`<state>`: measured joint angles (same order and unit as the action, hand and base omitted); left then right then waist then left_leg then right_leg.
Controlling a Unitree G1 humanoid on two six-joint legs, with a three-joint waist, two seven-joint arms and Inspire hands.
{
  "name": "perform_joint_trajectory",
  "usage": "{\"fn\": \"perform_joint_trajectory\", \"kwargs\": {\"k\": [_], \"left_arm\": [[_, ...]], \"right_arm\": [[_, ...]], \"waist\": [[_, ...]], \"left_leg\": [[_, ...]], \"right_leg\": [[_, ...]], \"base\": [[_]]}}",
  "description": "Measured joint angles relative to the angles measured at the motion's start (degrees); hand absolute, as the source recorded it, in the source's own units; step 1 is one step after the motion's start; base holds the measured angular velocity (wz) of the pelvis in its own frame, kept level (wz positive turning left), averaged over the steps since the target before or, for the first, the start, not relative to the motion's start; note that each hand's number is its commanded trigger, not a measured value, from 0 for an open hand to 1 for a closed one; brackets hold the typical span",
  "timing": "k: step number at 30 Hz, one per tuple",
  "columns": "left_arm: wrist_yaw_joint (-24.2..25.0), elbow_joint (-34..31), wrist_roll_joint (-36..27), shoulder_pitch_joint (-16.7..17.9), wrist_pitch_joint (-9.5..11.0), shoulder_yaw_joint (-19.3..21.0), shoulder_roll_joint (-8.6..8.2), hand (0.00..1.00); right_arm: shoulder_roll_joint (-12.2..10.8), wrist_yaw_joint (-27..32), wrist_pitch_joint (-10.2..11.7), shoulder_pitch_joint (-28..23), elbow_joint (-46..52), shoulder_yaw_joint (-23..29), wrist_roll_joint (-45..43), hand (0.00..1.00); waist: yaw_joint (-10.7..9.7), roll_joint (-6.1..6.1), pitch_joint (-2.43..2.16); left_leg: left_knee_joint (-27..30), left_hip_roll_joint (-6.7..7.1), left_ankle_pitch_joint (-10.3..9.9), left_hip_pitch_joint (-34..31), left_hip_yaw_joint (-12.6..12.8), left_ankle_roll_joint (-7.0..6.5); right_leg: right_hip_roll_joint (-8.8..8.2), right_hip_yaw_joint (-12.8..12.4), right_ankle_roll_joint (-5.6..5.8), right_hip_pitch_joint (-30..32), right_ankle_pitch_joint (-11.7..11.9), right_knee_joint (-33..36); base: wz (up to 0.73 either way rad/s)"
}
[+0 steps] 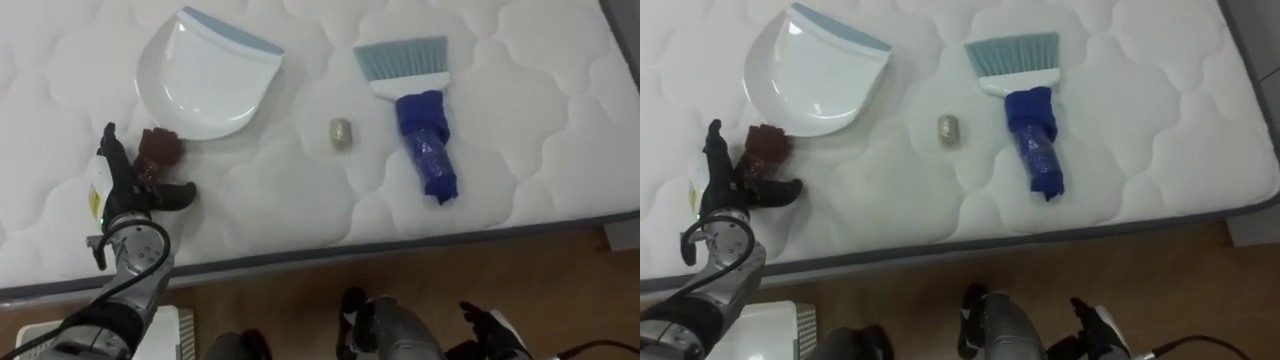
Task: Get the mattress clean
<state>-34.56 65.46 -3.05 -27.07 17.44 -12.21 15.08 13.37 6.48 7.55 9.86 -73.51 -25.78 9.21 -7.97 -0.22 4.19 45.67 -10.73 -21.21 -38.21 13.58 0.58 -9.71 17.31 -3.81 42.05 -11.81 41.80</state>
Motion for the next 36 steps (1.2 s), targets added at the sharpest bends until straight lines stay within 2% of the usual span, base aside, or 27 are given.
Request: {"fn": "perform_joint_trajectory", "kwargs": {"k": [10,13,20,28,33,34,35,36], "left_arm": [[1.18,0.01,-1.19,-0.77,-1.01,0.0,1.16,0.0],[1.33,0.96,-1.2,-0.77,-1.23,0.02,1.35,0.0],[1.31,1.23,-1.16,-0.93,-2.16,-0.01,1.91,0.0],[2.52,3.16,-0.97,-2.92,-5.13,-1.55,2.75,0.0],[7.41,3.26,-1.23,-3.39,-6.82,-1.58,4.68,0.0],[7.99,3.26,-1.35,-3.52,-7.06,-1.59,4.84,0.53],[8.94,3.28,-1.46,-3.8,-7.52,-1.59,5.06,0.58],[9.88,3.31,-1.73,-4.17,-8.05,-1.59,5.15,1.0]], "right_arm": [[0.03,-0.16,-0.19,-0.46,0.71,-0.1,-0.06,0.0],[0.03,-0.1,-0.29,-0.89,0.72,-0.1,-0.34,0.0],[0.14,0.22,-2.28,-1.79,1.86,-0.08,-0.82,0.0],[0.7,0.08,-4.13,-2.0,2.33,0.04,-3.2,0.0],[0.82,-1.84,-5.63,-2.54,2.41,0.1,-5.5,0.0],[0.86,-2.02,-5.69,-2.61,2.43,0.11,-5.74,0.0],[0.94,-2.34,-5.86,-2.65,2.43,0.11,-6.03,0.0],[1.06,-2.4,-5.95,-2.74,2.43,0.09,-6.35,0.0]], "waist": [[-0.19,0.0,0.0],[-1.1,-0.02,0.0],[-1.6,-0.14,-0.09],[-2.19,0.03,-0.17],[-2.87,0.19,-0.25],[-2.87,0.27,-0.24],[-2.85,0.43,-0.23],[-2.84,0.61,-0.22]], "left_leg": [[3.15,-0.56,-1.26,-2.51,0.34,-0.1],[3.61,-0.35,-1.44,-2.51,0.54,-0.34],[4.7,-0.38,-1.67,-3.94,1.39,-0.7],[7.2,-0.66,-2.59,-5.23,1.22,-0.94],[7.53,-0.7,-2.74,-5.17,1.51,-1.09],[7.62,-0.75,-2.77,-5.24,1.51,-1.1],[7.8,-0.83,-2.88,-5.33,1.51,-1.06],[7.95,-0.89,-2.96,-5.39,1.51,-1.1]], "right_leg": [[-0.44,-0.7,-0.33,3.07,-1.12,3.3],[-0.91,-0.93,-0.25,3.23,-1.44,4.21],[-1.21,-1.77,-0.27,5.26,-1.41,5.49],[-1.18,-2.48,-0.33,6.67,-1.51,7.32],[-1.15,-2.94,-0.18,6.75,-1.19,7.35],[-1.17,-2.86,-0.21,6.75,-1.14,7.34],[-1.19,-2.79,-0.25,6.76,-1.05,7.34],[-1.21,-2.78,-0.21,6.77,-1.0,7.37]], "base": [[-0.02],[0.01],[-0.03],[-0.03],[-0.01],[0.0],[0.0],[0.0]]}}
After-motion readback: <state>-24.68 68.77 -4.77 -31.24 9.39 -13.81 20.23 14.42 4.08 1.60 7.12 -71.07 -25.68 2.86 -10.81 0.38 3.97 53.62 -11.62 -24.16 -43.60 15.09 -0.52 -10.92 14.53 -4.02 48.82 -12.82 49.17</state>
